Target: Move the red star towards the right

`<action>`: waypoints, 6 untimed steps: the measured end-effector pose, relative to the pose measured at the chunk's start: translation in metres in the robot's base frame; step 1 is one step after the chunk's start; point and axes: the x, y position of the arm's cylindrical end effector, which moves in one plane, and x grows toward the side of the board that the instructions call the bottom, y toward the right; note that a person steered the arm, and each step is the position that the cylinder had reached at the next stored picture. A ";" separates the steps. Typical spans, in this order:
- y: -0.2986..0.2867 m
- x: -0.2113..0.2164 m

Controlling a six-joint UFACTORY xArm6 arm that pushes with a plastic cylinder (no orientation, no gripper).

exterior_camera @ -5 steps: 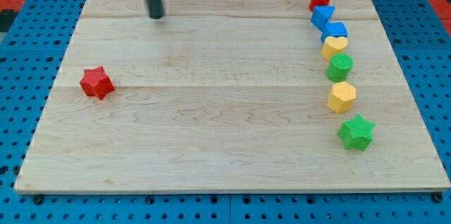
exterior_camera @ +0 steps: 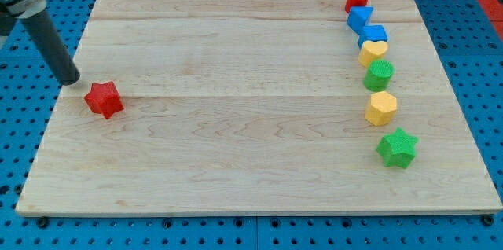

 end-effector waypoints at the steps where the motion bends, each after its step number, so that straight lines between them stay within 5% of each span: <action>1: 0.101 0.033; 2: 0.210 0.074; 3: 0.147 0.057; 4: 0.114 0.097; 6: 0.107 0.004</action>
